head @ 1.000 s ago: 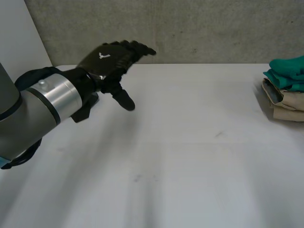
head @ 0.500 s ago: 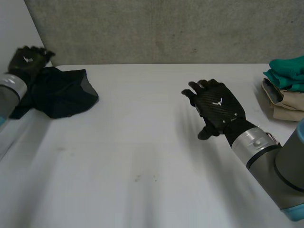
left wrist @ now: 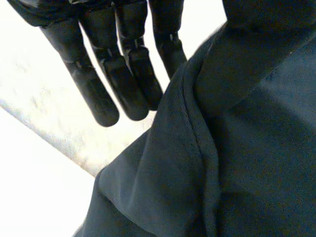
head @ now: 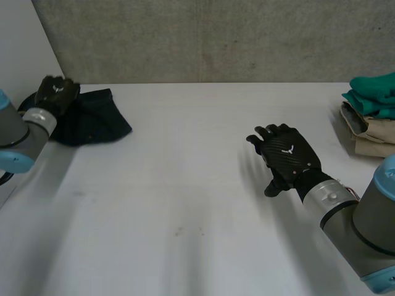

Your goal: Fold the laundry.

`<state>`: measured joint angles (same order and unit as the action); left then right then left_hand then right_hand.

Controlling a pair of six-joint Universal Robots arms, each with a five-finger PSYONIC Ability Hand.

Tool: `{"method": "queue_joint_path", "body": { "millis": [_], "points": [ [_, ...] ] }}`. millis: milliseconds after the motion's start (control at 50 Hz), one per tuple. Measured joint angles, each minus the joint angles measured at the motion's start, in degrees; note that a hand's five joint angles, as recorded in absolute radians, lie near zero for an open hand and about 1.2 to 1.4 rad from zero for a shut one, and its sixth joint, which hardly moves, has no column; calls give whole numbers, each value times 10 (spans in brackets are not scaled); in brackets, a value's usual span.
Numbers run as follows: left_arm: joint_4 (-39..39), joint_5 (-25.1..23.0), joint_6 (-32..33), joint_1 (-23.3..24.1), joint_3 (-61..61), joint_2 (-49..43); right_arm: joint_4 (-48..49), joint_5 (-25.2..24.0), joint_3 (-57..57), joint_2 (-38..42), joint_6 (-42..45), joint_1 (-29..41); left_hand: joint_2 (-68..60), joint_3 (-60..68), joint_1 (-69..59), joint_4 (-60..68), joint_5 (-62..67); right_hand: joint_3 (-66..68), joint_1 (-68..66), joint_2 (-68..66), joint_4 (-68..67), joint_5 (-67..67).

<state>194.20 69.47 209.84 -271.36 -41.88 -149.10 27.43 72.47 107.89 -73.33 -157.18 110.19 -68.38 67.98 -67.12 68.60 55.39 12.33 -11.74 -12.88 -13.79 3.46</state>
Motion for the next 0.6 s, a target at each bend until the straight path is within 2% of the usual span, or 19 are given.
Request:
{"method": "queue_joint_path", "body": {
  "millis": [40,120,140,200,240,260,340,380,400,420,500,520,600],
  "points": [
    [7,3,-8,8,-22,22,0,1,-1,1,0,-2,0,0,0,0,0,0,0,0,0,0],
    [50,1,-67,60,-151,145,0,8,-9,1,-1,-17,-1,1,0,0,0,0,0,0,0,0],
    [50,1,-67,60,-151,145,0,8,-9,1,-1,-17,-1,1,0,0,0,0,0,0,0,0],
    [82,-42,-134,123,-281,254,-2,34,-19,-2,-2,-34,-1,2,0,1,0,0,0,0,0,0],
    [87,-59,-150,142,-314,278,-3,46,-22,-3,-3,-40,-1,3,0,1,0,0,0,0,0,0],
    [91,-85,-171,171,-358,307,-4,61,-26,-5,-4,-46,-1,4,0,1,0,0,0,0,0,0],
    [93,-140,-206,241,-445,349,-7,95,-35,-13,-4,-64,5,6,5,0,-2,0,0,0,0,0],
    [92,-160,-216,279,-483,360,-8,106,-39,-17,-4,-72,142,-121,142,-130,-116,0,0,0,0,0],
    [91,-167,-219,296,-498,364,-8,110,-40,-19,-4,-76,247,-238,264,-248,-224,0,0,0,0,0],
    [91,-172,-221,311,-511,367,-8,112,-42,-20,-4,-79,293,-283,314,-294,-270,0,0,0,0,0],
    [89,-177,-222,345,-540,376,-9,115,-46,-22,-4,-85,293,-283,314,-294,-270,0,0,0,0,0],
    [88,-176,-221,349,-543,378,-9,115,-46,-22,-4,-85,557,-550,556,-562,-527,0,0,0,0,0],
    [79,-157,-221,342,-552,403,-16,112,-61,-22,-3,-84,559,-551,556,-564,-527,0,0,0,0,0]
  ]
}}
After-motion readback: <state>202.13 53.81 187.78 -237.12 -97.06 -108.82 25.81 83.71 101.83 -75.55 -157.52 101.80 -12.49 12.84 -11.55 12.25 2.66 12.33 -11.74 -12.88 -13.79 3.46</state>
